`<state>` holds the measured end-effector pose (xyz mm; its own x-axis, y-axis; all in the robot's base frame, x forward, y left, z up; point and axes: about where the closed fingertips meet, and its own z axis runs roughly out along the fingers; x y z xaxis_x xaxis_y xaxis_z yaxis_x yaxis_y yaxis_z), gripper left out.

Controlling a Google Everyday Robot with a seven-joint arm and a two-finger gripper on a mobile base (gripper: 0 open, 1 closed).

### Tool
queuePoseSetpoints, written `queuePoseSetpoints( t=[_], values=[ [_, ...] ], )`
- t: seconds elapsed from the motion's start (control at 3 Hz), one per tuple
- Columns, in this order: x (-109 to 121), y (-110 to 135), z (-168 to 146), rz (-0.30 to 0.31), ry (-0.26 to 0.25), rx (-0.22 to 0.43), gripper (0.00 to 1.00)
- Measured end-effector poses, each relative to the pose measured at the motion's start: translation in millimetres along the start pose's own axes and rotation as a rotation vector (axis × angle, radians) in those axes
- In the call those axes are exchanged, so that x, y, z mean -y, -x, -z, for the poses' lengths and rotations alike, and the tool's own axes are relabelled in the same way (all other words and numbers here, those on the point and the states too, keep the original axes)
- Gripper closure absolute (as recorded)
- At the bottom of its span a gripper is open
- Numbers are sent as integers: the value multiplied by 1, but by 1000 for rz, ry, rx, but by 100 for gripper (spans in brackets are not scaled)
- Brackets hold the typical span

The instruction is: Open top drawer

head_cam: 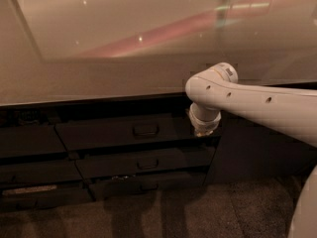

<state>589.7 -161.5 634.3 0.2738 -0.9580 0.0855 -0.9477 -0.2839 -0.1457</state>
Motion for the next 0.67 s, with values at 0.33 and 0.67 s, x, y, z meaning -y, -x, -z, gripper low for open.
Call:
queuePoseSetpoints(
  t=[0.33, 0.67],
  values=[
    [1, -1, 2, 0, 0, 0, 100],
    [5, -1, 5, -3, -5, 21, 100]
  ],
)
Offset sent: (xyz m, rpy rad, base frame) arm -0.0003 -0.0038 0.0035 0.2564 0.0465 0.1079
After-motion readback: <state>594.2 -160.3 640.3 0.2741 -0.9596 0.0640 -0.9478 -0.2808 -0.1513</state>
